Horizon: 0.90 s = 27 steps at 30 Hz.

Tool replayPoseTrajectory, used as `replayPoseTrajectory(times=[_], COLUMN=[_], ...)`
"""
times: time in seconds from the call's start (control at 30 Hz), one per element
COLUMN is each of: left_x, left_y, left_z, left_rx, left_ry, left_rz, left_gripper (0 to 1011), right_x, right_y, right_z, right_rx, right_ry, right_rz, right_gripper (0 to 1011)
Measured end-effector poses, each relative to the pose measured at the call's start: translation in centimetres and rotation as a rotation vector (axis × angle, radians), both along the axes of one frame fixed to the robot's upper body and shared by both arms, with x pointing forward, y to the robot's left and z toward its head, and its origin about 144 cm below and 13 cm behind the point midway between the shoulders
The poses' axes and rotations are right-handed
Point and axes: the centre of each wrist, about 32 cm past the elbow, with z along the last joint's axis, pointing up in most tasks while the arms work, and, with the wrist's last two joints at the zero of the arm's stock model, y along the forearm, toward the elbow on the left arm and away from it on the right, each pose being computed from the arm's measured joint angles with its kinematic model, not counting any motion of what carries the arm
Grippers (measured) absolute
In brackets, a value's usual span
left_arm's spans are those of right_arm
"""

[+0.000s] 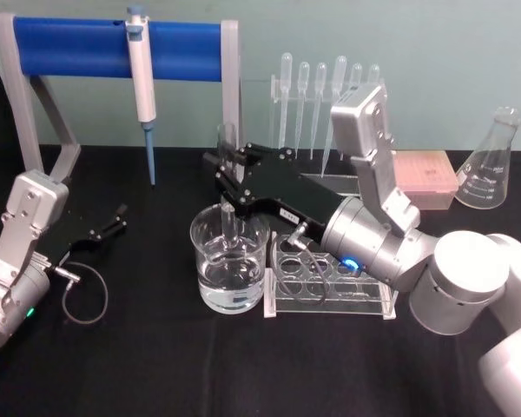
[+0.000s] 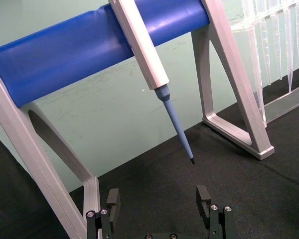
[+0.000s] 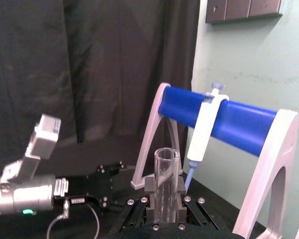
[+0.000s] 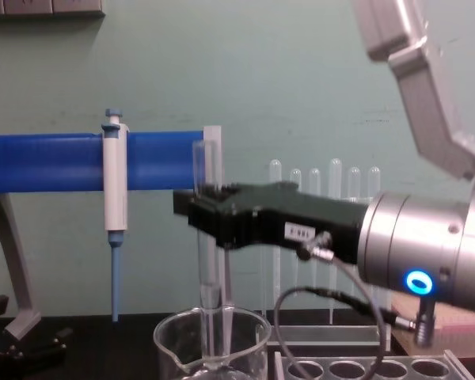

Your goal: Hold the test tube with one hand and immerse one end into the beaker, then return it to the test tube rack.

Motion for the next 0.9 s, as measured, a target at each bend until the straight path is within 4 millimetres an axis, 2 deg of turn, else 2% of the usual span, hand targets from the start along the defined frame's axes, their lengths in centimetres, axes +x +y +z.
replayPoseTrajectory(times=[0.47, 0.63, 0.9], left_x=[0.0, 0.0, 0.0], left_y=[0.0, 0.0, 0.0], left_z=[0.0, 0.0, 0.0], left_rx=[0.0, 0.0, 0.0], left_ry=[0.0, 0.0, 0.0], left_rz=[0.0, 0.0, 0.0], left_gripper=[1000, 1000, 1000], right_x=[-0.1, -0.2, -0.2], right_y=[0.0, -0.1, -0.1], right_z=[-4.7, -5.5, -5.4], right_rx=[-0.022, -0.021, -0.021], right_ry=[0.052, 0.065, 0.064], right_rz=[-0.009, -0.012, -0.012], right_gripper=[225, 225, 225])
